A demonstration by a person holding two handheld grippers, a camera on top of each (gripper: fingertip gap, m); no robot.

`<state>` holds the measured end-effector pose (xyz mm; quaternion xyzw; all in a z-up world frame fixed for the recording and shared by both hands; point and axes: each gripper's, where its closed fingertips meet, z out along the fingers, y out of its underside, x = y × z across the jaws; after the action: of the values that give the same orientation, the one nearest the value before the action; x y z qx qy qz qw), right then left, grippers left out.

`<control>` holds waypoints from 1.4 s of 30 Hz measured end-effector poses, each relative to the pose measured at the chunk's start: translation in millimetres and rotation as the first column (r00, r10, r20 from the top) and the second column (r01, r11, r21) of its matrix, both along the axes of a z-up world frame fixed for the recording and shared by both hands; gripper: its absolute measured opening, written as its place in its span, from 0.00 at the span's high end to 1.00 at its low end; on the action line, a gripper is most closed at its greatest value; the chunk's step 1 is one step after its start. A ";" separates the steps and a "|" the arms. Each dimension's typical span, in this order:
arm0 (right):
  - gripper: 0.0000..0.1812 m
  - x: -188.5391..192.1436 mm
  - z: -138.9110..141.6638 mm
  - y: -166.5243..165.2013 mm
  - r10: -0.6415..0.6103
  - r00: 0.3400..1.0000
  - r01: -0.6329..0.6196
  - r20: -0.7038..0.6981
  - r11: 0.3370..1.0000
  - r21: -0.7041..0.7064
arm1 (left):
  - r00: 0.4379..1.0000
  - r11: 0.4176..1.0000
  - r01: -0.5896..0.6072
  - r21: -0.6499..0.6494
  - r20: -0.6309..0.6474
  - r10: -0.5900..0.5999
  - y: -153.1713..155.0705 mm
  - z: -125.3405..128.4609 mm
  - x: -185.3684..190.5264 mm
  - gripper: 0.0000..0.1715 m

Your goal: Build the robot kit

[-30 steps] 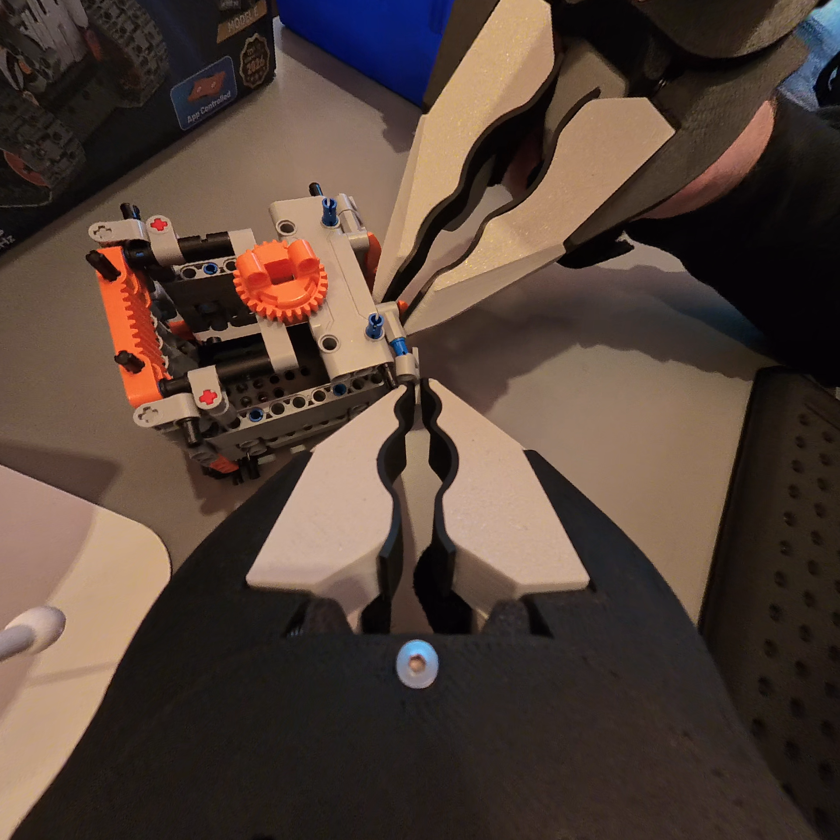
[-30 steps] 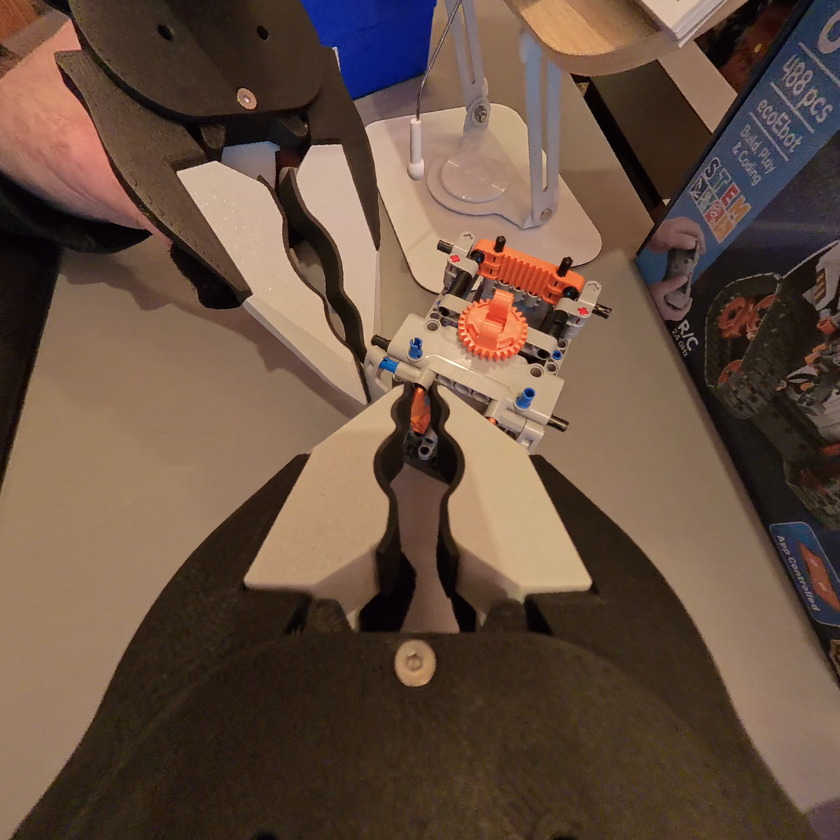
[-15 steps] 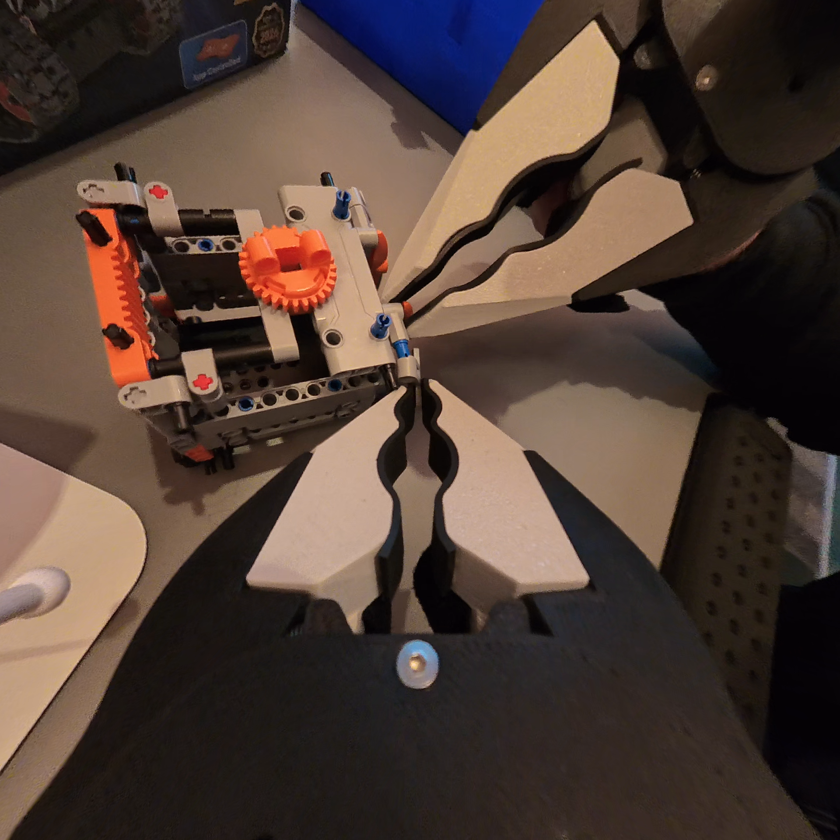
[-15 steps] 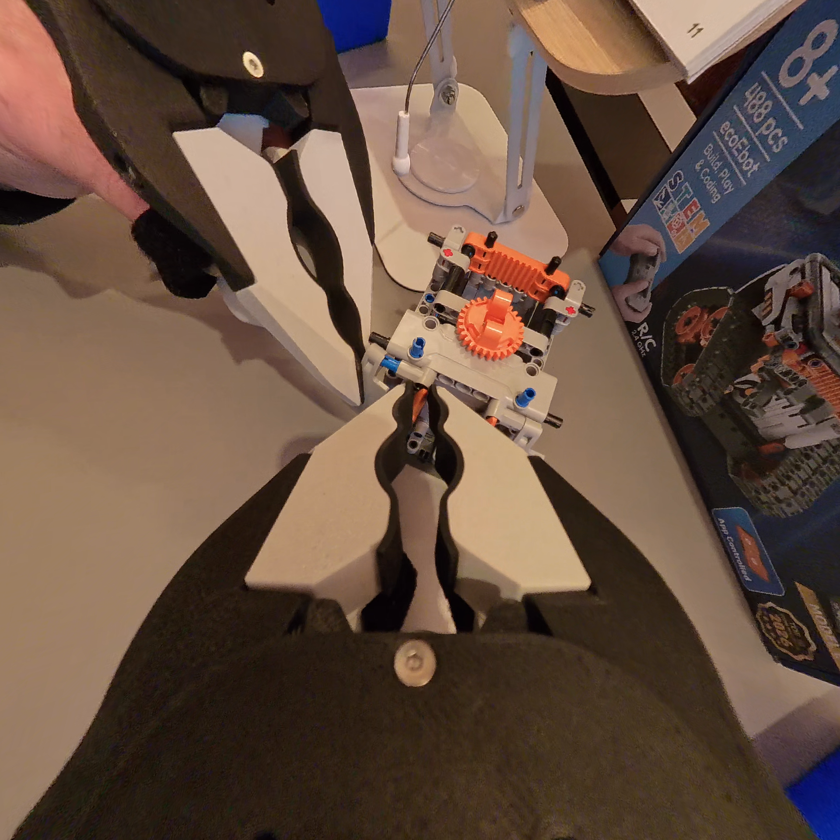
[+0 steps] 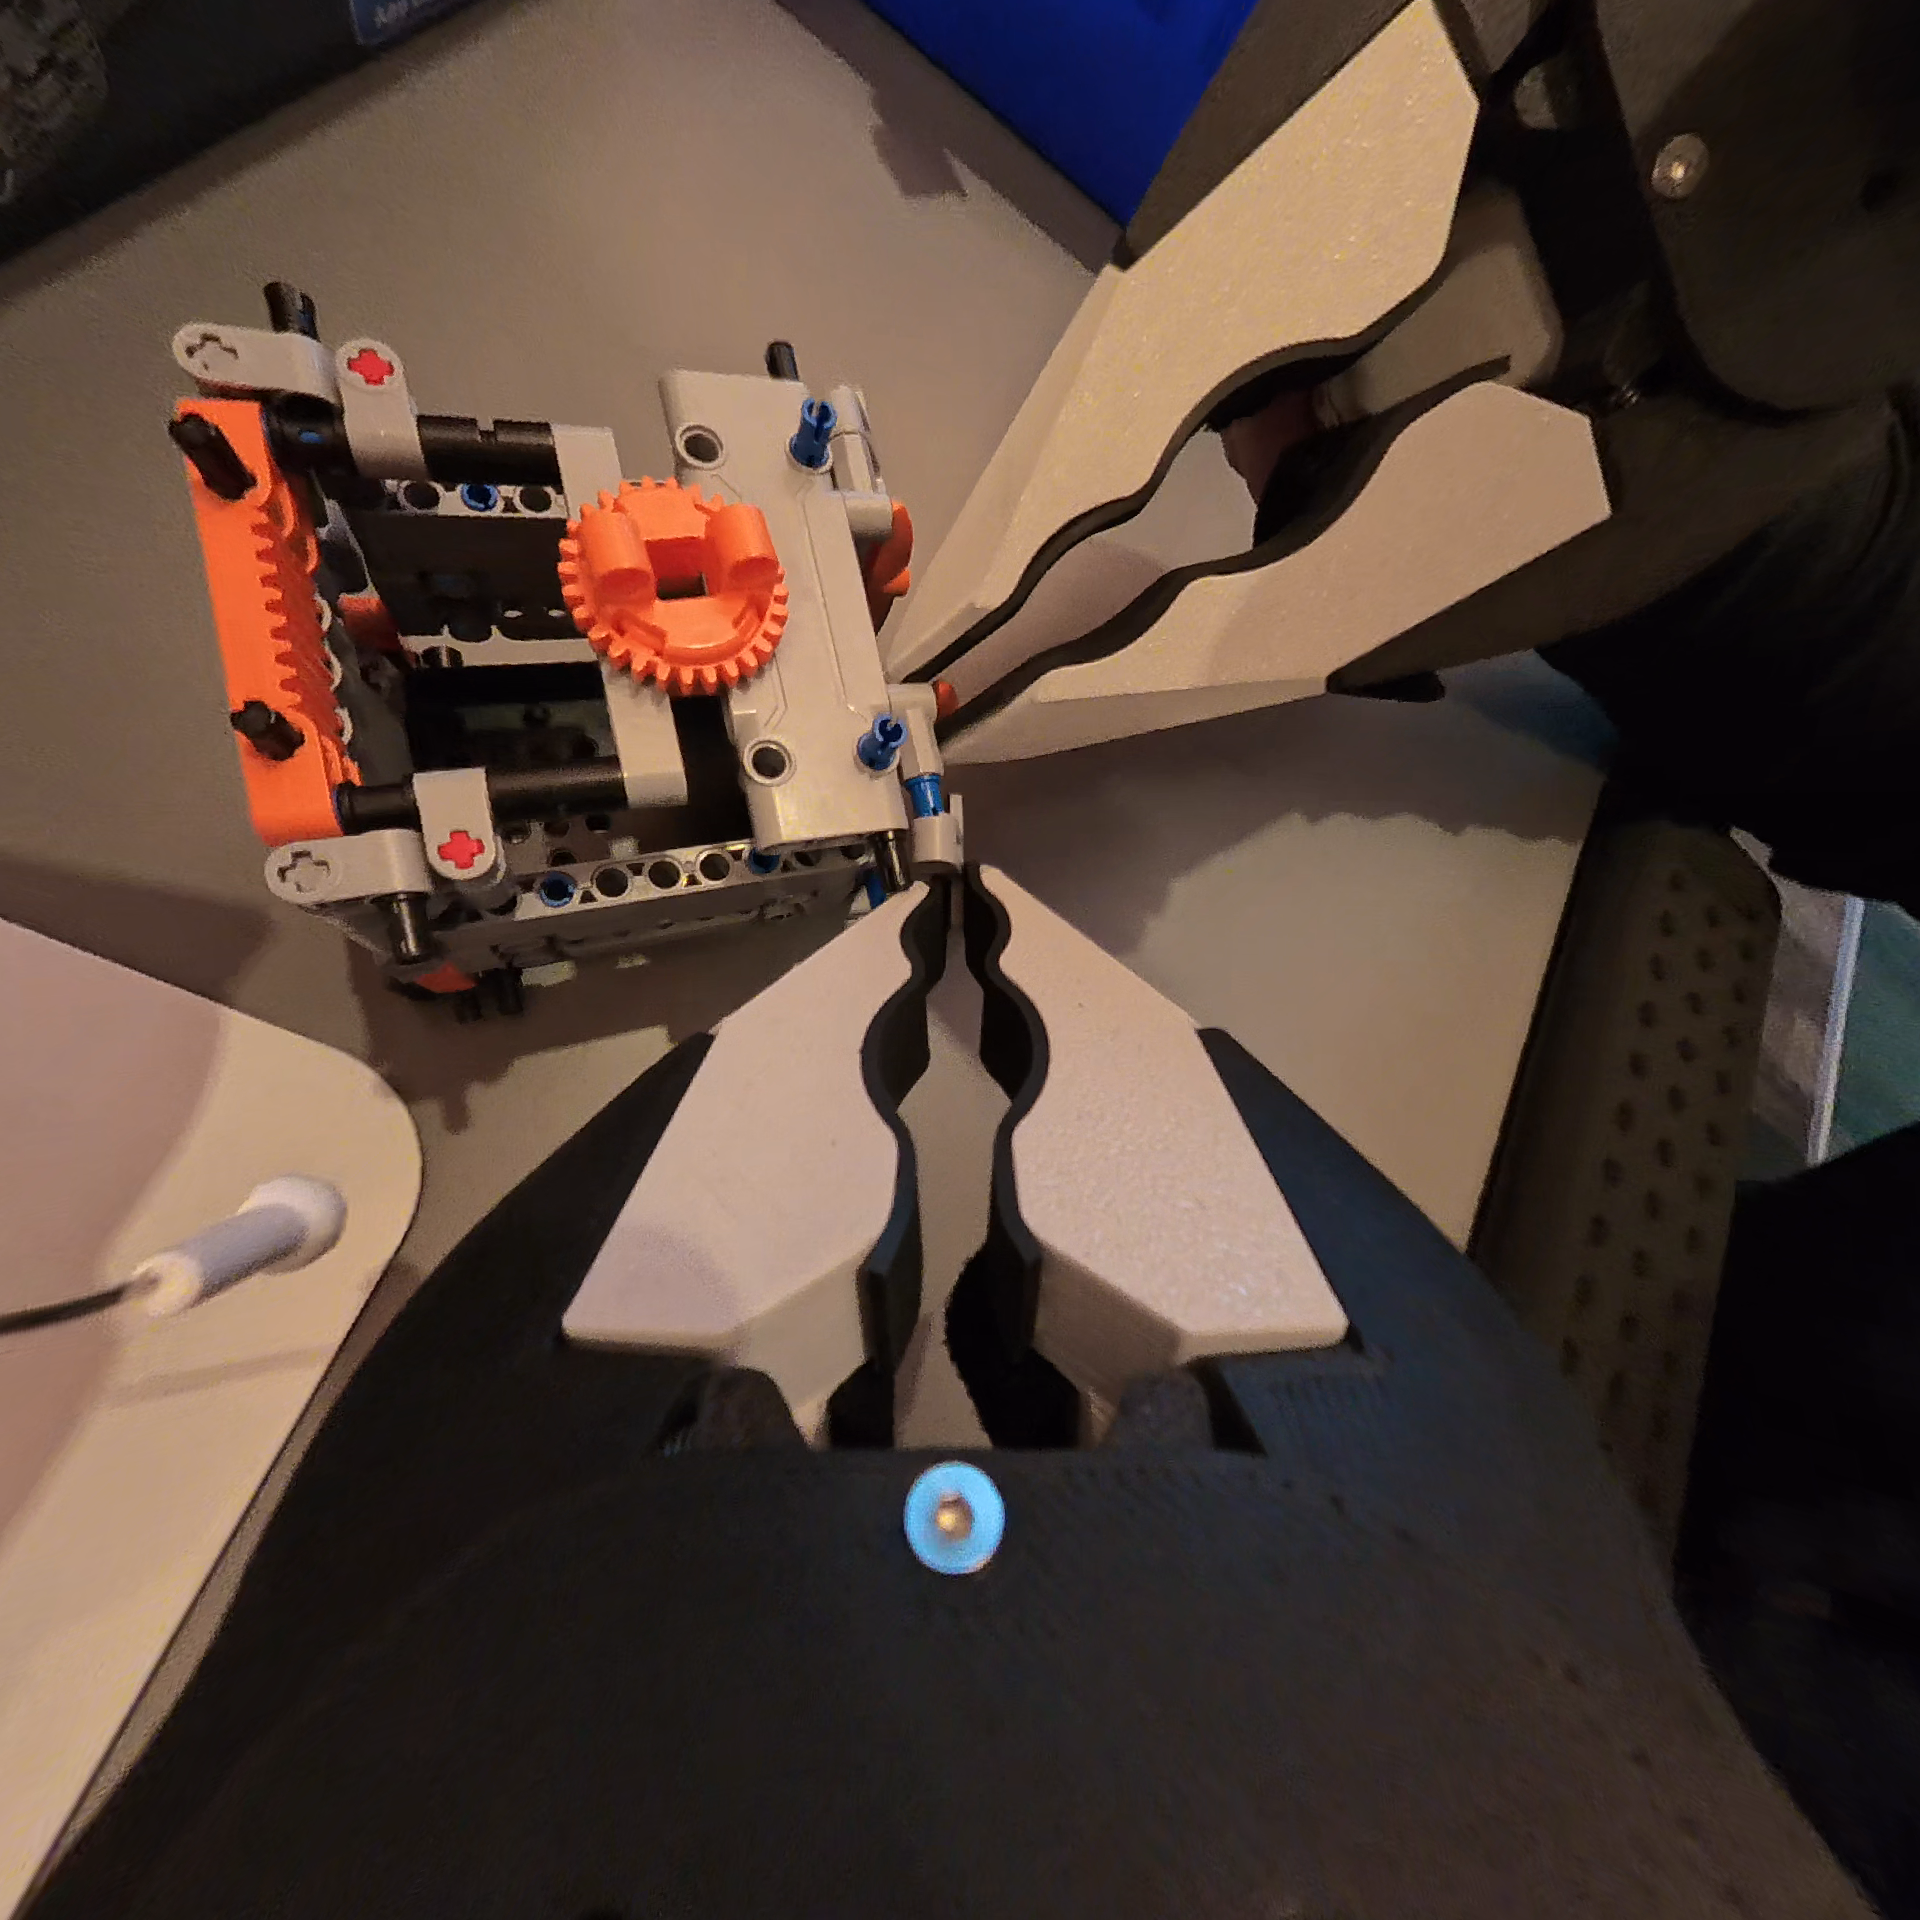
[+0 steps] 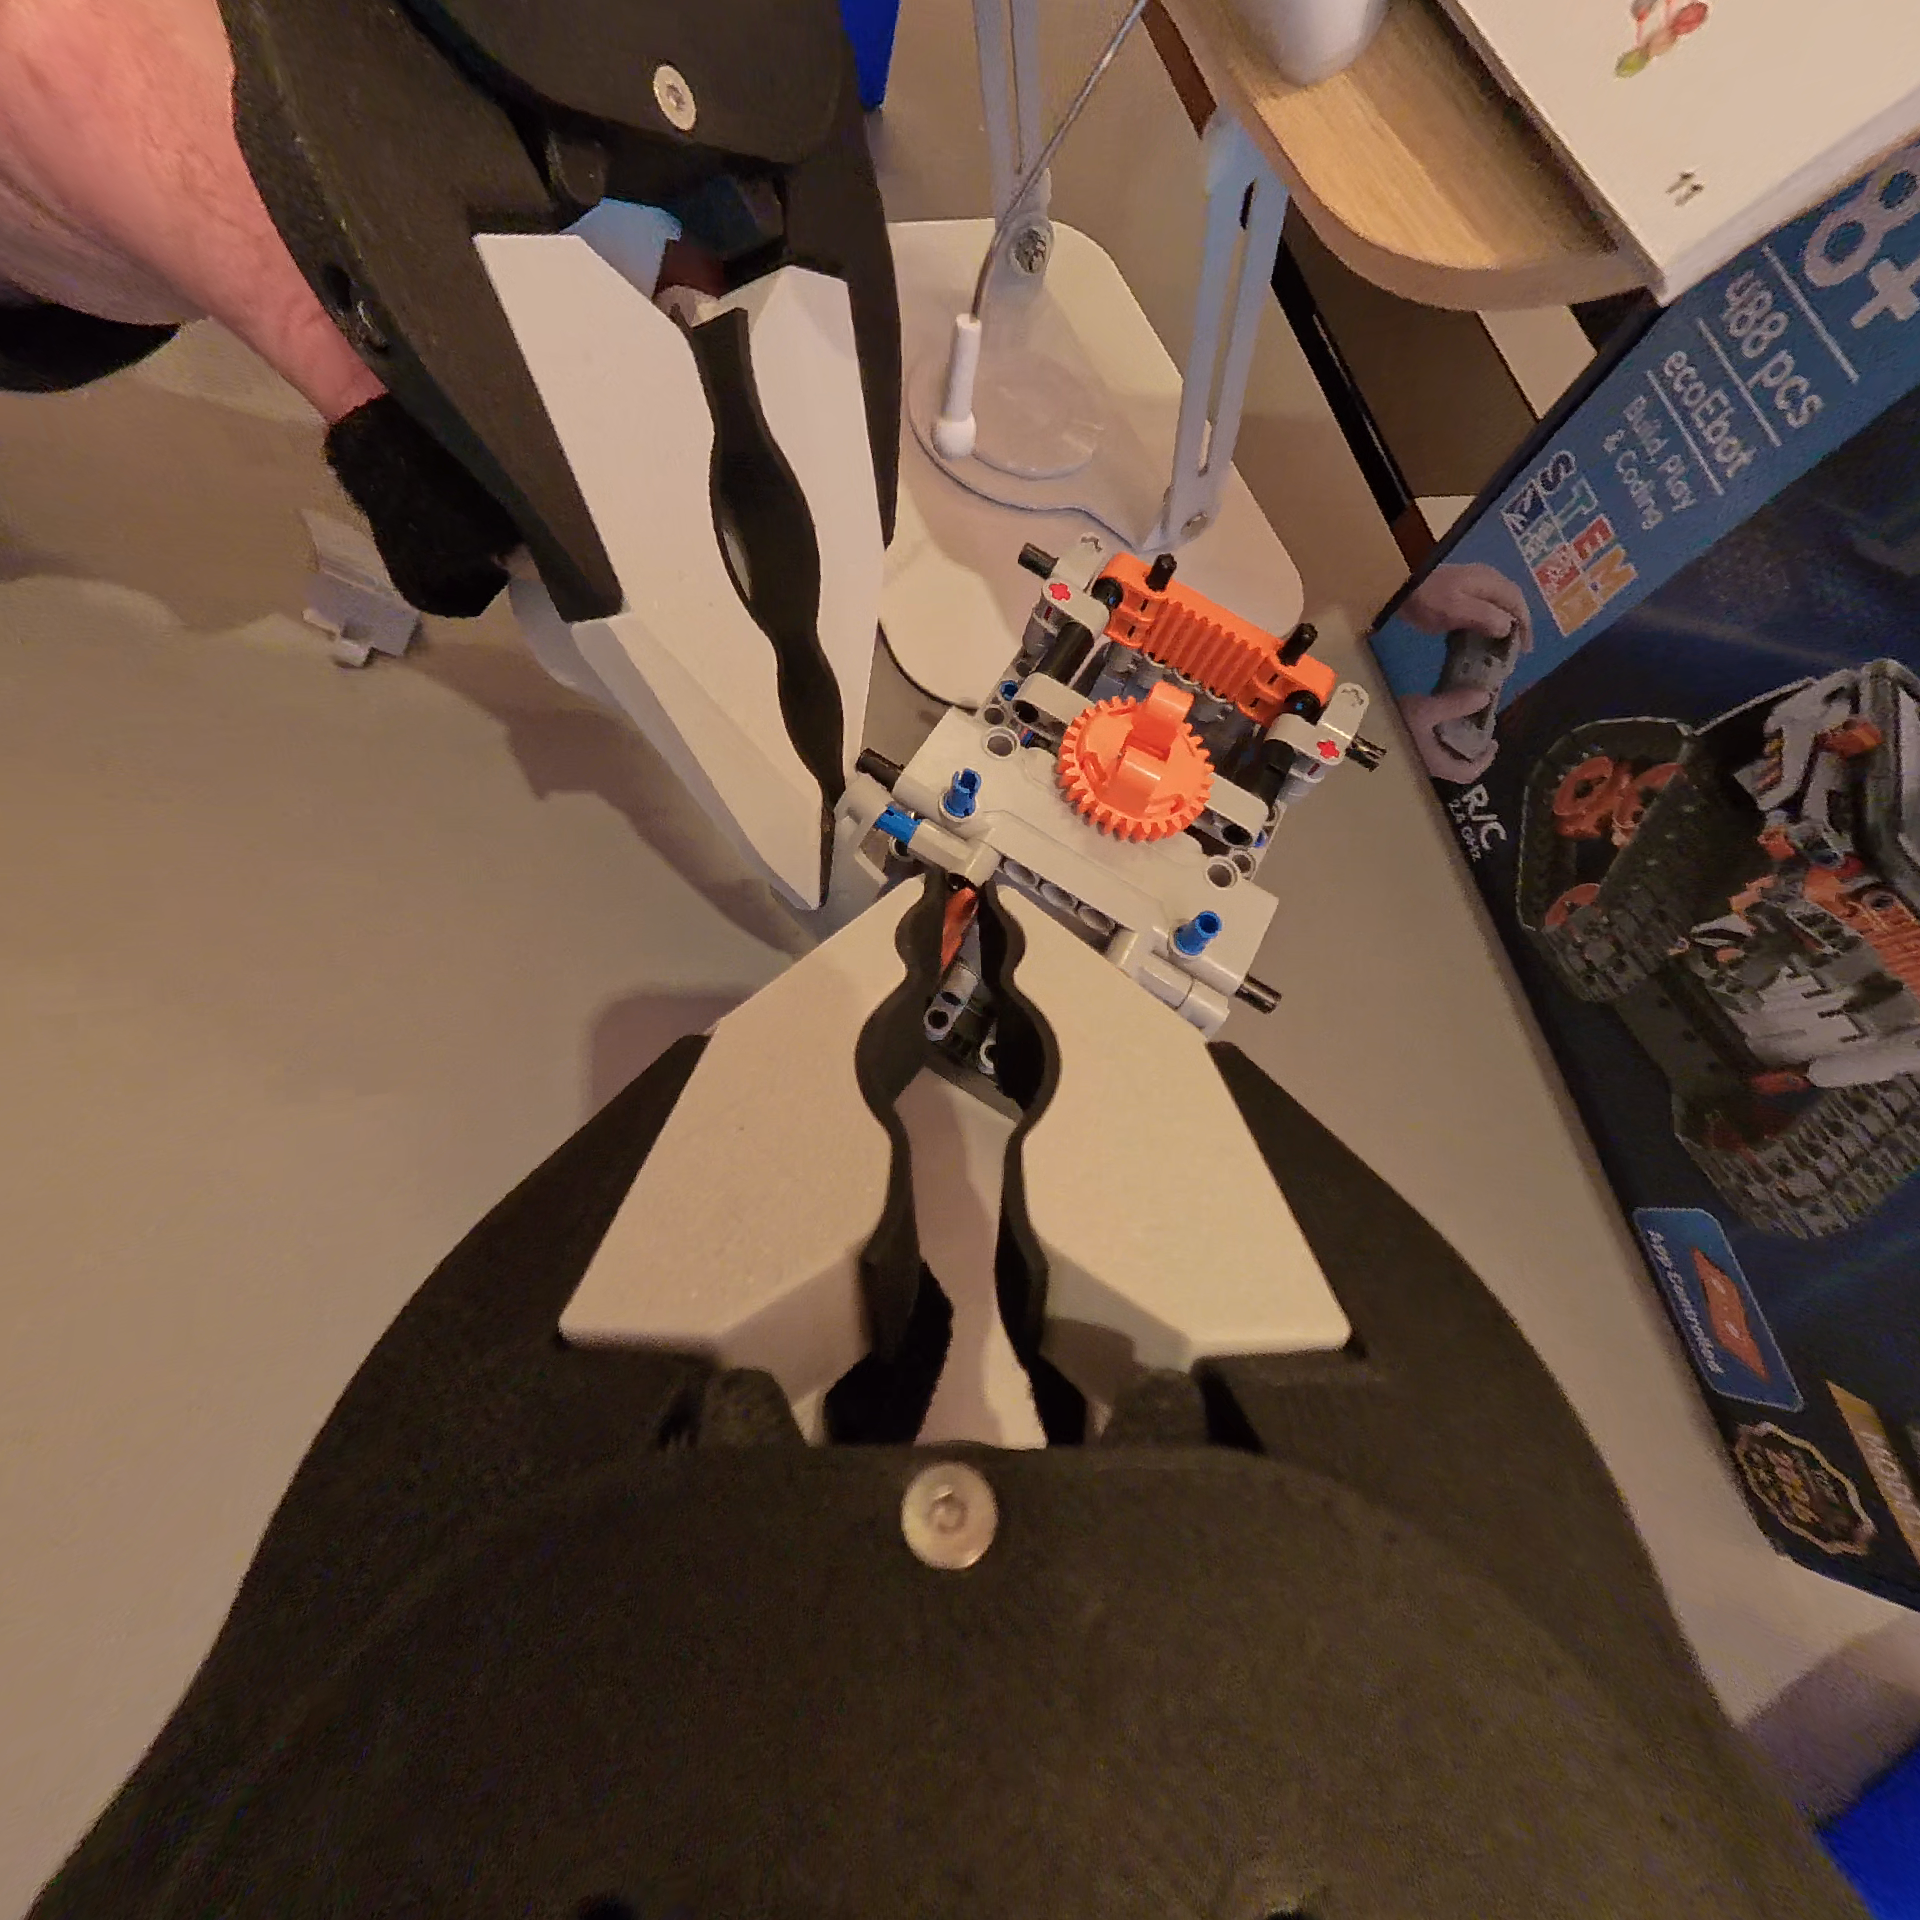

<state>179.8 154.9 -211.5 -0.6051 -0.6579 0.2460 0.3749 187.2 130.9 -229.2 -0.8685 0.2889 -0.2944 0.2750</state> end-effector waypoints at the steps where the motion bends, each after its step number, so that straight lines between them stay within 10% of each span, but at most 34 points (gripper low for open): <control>1: 0.98 -2.8 0.2 -1.8 0.002 1.000 -0.002 0.001 1.000 0.002 | 1.000 1.000 0.023 -0.006 -0.001 -0.023 -2.7 -0.1 -2.8 1.00; 15: 0.98 -16.0 -0.3 -3.7 -0.029 1.000 0.029 -0.003 0.999 -0.016 | 0.979 0.993 -0.083 -0.087 0.179 0.098 -2.4 4.8 -10.3 1.00; 42: 0.98 -22.0 0.5 -5.5 0.007 1.000 -0.008 -0.020 0.999 -0.036 | 1.000 1.000 -0.008 0.031 -0.024 0.009 -8.5 -20.7 -17.8 0.88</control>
<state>157.8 149.4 -210.9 -0.6070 -0.6517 0.2652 0.3695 169.4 122.3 -249.9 -0.8689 0.2929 -0.2782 0.2859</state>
